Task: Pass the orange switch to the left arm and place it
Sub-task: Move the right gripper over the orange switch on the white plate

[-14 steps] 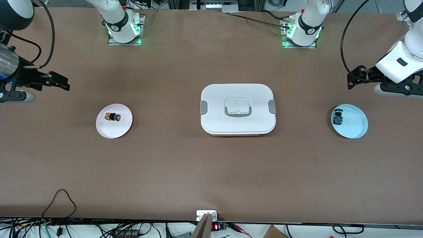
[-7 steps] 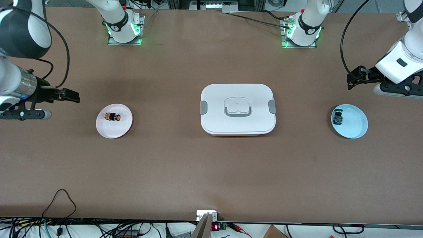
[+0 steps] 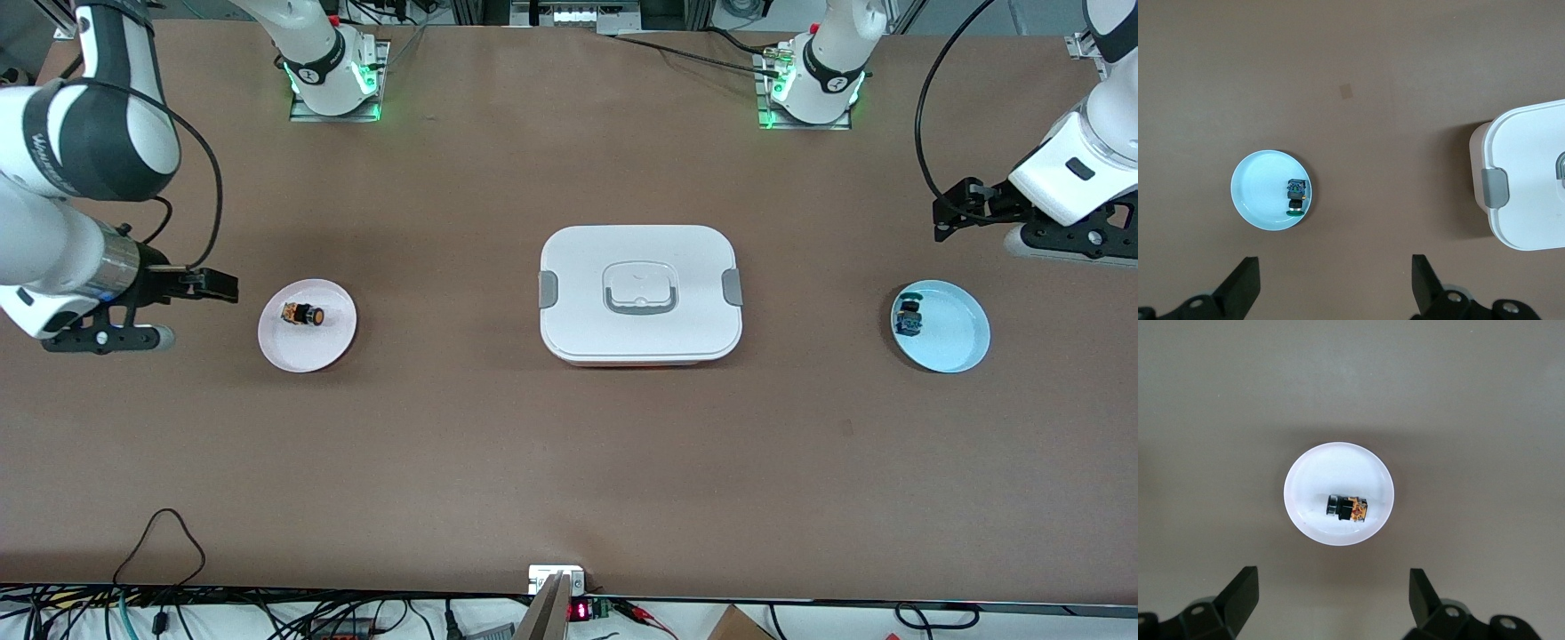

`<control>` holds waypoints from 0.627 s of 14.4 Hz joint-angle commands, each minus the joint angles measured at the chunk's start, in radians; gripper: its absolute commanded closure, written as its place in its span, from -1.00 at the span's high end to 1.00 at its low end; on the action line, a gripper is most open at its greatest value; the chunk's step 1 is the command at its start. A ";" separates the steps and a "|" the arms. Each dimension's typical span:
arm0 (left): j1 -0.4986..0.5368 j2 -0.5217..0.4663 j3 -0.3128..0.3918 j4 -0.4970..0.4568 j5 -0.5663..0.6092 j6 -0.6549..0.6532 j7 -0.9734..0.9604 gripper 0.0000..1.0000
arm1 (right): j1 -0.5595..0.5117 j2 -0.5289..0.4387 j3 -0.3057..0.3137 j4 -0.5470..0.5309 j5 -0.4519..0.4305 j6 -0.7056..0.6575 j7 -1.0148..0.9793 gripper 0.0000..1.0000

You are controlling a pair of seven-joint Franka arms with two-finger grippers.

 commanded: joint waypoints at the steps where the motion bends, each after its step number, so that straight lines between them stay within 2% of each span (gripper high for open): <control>1: -0.005 0.015 0.000 0.036 0.003 -0.025 0.003 1.00 | 0.022 0.008 0.001 -0.045 -0.010 0.067 0.009 1.00; 4: -0.005 0.015 0.000 0.036 0.002 -0.025 0.003 1.00 | 0.021 0.002 0.001 -0.167 0.000 0.208 0.009 1.00; 9: -0.005 0.015 0.000 0.036 0.003 -0.025 0.003 1.00 | 0.018 0.009 0.003 -0.309 0.010 0.388 0.011 1.00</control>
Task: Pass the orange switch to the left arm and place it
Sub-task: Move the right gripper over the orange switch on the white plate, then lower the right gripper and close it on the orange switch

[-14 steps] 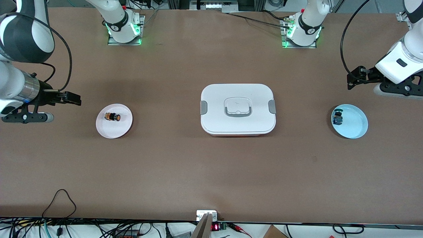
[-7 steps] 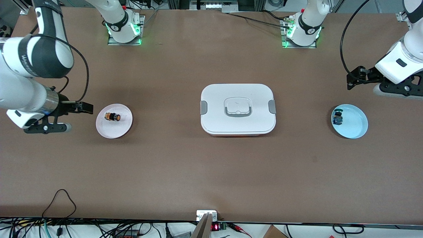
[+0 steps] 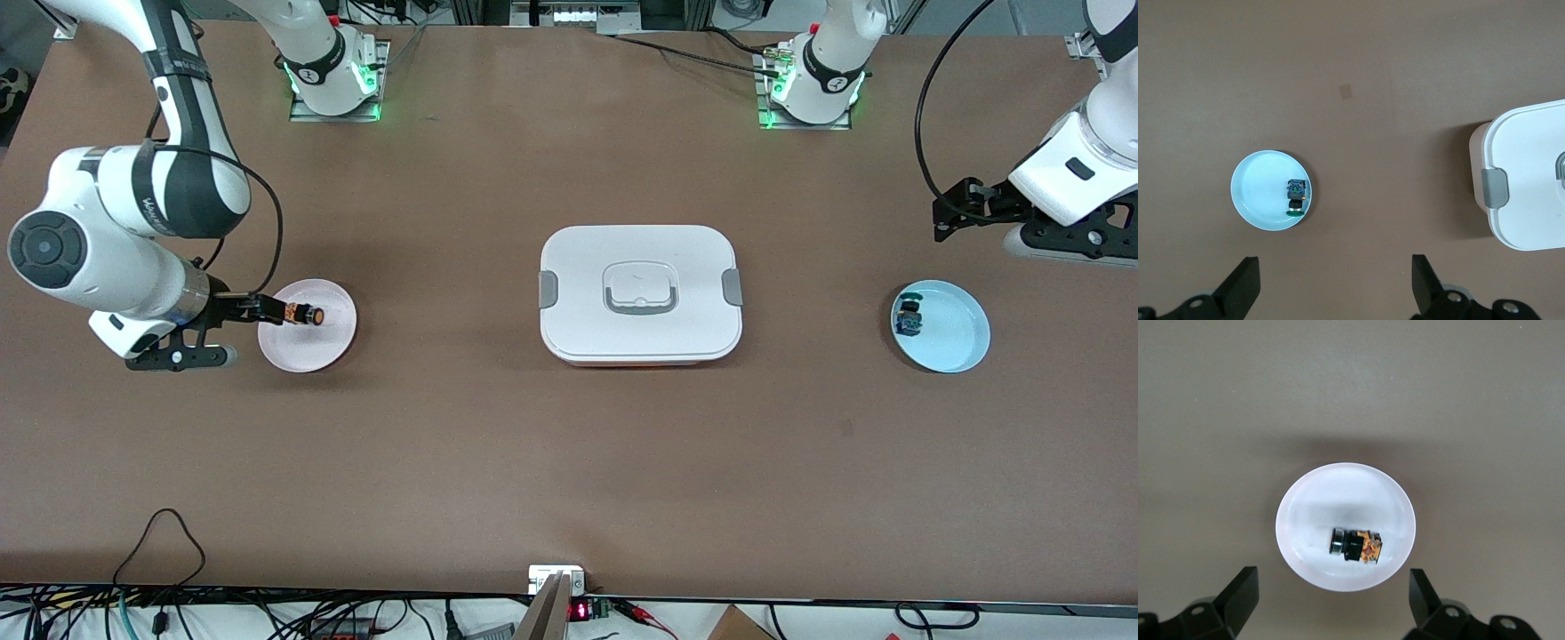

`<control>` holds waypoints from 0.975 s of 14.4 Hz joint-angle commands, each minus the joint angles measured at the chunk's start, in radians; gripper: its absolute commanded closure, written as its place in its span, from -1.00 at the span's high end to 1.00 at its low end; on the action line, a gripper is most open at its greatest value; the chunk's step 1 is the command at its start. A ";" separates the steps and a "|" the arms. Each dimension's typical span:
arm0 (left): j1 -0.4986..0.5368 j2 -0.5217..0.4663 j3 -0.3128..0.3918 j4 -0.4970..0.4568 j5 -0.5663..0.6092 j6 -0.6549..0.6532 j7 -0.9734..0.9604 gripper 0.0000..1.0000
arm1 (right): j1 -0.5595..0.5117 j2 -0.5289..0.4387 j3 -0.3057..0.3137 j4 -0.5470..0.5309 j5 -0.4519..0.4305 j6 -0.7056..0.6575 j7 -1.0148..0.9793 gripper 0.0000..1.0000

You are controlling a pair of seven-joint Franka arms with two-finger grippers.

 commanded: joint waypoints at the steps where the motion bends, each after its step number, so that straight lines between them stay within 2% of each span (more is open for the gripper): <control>1: -0.005 0.015 0.000 0.036 0.002 -0.025 0.003 1.00 | -0.002 -0.018 0.002 -0.107 0.008 0.114 0.009 1.00; 12: 0.002 0.015 0.003 0.034 0.002 -0.026 0.006 1.00 | -0.024 0.071 0.002 -0.241 0.009 0.307 0.010 1.00; 14: 0.002 0.015 0.003 0.034 0.002 -0.026 0.006 1.00 | -0.025 0.076 0.002 -0.254 0.046 0.317 0.010 1.00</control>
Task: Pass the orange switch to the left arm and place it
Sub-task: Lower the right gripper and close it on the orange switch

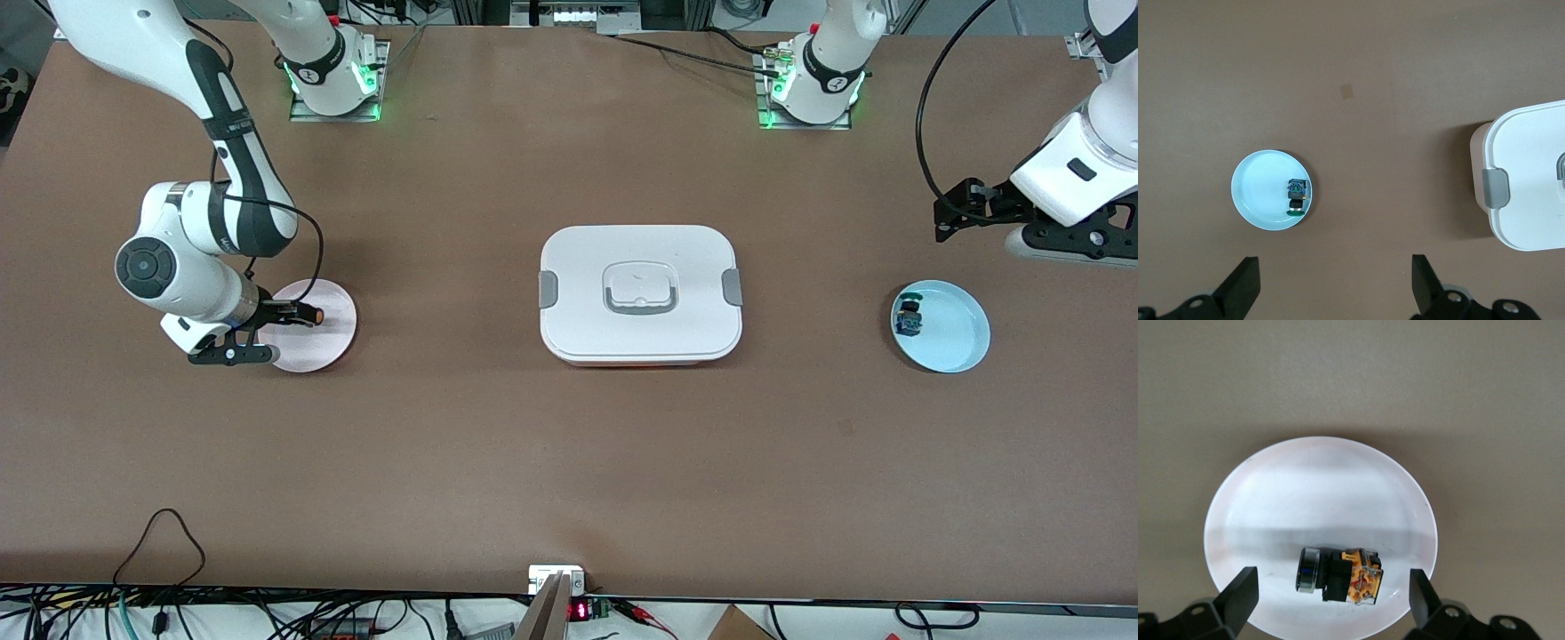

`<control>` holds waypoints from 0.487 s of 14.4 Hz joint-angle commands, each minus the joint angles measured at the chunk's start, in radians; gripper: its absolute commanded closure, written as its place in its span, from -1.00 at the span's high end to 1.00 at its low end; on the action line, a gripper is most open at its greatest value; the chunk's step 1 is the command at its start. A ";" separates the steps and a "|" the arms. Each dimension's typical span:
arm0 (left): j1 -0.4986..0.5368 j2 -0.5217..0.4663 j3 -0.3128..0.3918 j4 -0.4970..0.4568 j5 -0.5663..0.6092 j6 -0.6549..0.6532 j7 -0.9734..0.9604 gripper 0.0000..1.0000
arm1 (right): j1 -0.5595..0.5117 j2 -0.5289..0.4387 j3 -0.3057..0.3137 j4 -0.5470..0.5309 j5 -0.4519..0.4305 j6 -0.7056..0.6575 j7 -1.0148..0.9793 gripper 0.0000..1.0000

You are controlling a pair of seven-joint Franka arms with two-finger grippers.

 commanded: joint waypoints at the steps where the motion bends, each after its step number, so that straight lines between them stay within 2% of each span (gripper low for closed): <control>1: 0.000 0.012 0.002 0.034 0.002 -0.026 0.006 1.00 | -0.006 -0.006 0.004 -0.035 0.058 0.032 0.007 1.00; 7: -0.004 0.014 0.001 0.034 0.003 -0.026 0.005 1.00 | -0.009 0.006 0.004 -0.112 0.062 0.138 0.007 1.00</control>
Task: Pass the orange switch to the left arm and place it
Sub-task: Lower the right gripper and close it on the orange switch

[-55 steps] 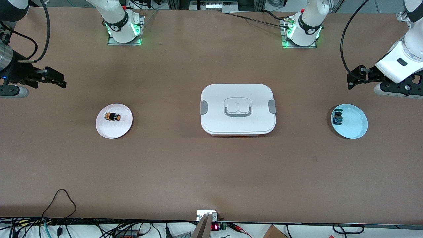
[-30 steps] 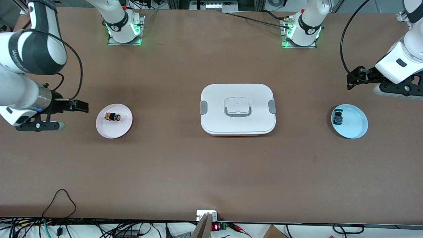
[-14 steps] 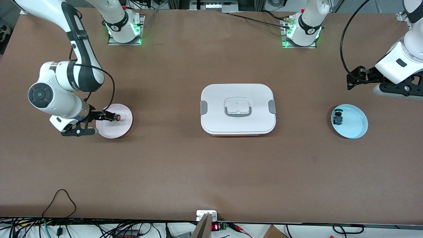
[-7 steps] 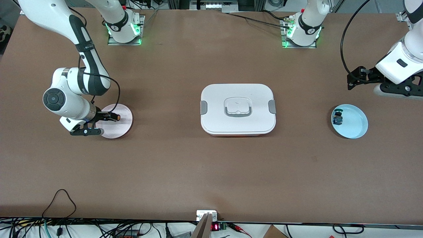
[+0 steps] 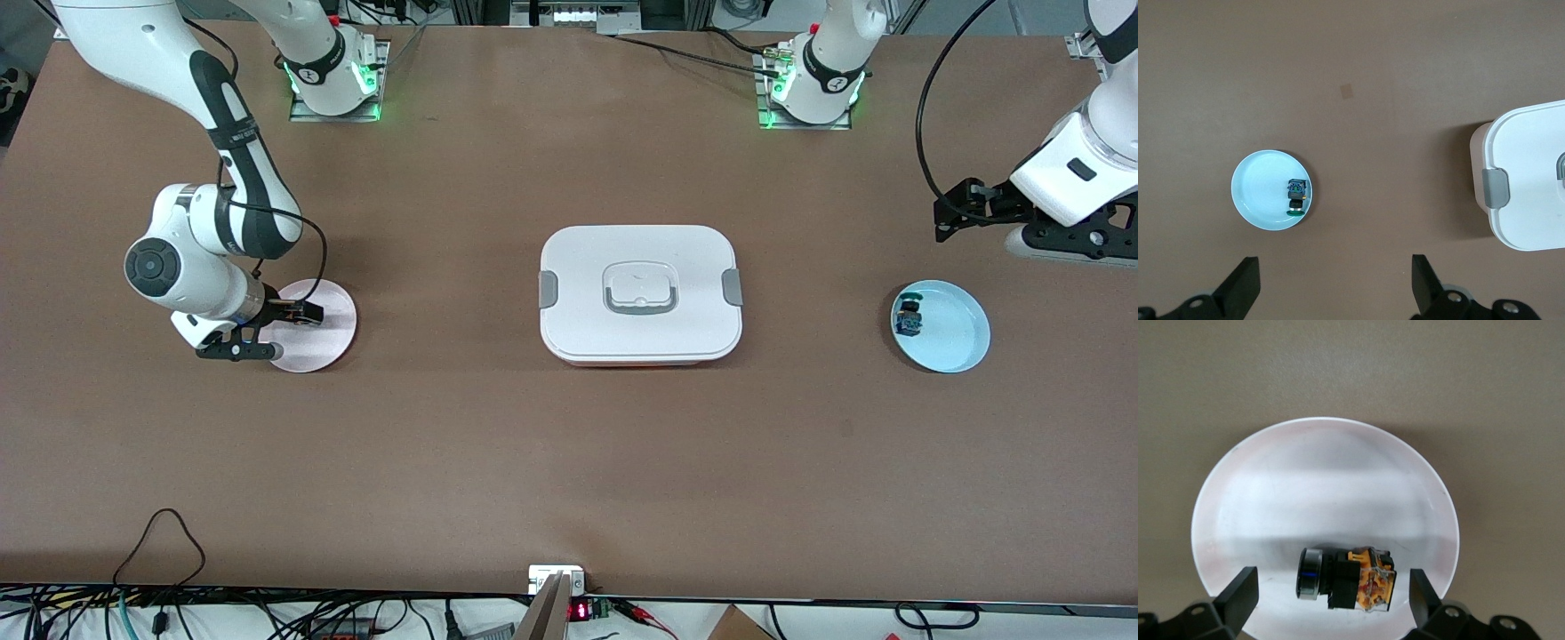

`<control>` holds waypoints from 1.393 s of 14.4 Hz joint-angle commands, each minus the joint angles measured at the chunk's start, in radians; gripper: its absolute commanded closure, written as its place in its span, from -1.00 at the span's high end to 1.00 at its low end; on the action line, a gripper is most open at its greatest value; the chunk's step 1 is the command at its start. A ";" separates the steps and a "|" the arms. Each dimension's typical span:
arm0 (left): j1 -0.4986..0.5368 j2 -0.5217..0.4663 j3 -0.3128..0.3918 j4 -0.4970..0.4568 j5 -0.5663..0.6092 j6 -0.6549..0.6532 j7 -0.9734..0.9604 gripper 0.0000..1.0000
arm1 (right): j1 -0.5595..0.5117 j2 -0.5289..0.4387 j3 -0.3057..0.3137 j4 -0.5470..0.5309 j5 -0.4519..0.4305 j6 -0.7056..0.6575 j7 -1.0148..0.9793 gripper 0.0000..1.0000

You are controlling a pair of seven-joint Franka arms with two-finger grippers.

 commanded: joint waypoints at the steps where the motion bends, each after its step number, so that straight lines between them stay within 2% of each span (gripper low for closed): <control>1: -0.004 0.014 0.000 0.034 0.002 -0.026 0.005 1.00 | -0.006 -0.006 0.004 -0.067 0.010 0.079 0.007 1.00; 9: -0.004 0.014 0.000 0.034 0.003 -0.026 0.005 1.00 | -0.006 0.009 0.005 -0.078 0.018 0.093 0.030 1.00; 13: -0.004 0.012 0.000 0.034 0.003 -0.026 0.005 1.00 | -0.004 0.014 0.004 -0.075 0.076 0.097 0.052 1.00; 20: -0.004 0.014 0.000 0.034 0.002 -0.026 0.005 1.00 | -0.016 0.045 0.004 -0.075 0.082 0.143 0.049 1.00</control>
